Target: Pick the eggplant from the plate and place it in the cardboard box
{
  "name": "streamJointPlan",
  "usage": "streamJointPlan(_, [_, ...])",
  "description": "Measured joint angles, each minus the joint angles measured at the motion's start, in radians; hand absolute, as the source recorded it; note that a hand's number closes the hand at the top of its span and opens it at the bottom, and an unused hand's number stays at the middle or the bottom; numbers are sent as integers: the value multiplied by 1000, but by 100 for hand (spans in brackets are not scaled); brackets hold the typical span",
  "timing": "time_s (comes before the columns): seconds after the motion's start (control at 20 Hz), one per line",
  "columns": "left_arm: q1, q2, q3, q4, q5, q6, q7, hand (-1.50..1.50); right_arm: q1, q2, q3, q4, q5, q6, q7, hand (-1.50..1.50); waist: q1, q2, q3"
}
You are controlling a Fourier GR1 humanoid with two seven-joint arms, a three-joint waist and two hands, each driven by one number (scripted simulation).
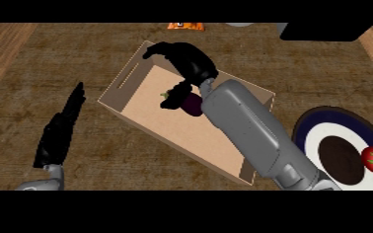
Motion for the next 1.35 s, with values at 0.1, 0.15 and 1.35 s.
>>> streamJointPlan(0.1, [-3,-8,-6,14,-7,6,-10,0,-7,0,-19,3,-63,-55,-12,-150,3,1,0])
streamJointPlan(0.15, [-3,-7,-3,13,-4,5,-7,0,-7,0,-40,-3,-88,-78,-17,-150,1,1,0])
streamJointPlan(1.35, [-14,-2,11,5,4,-11,5,0,-61,-428,-613,371,-506,145,-345,-150,-1,8,1])
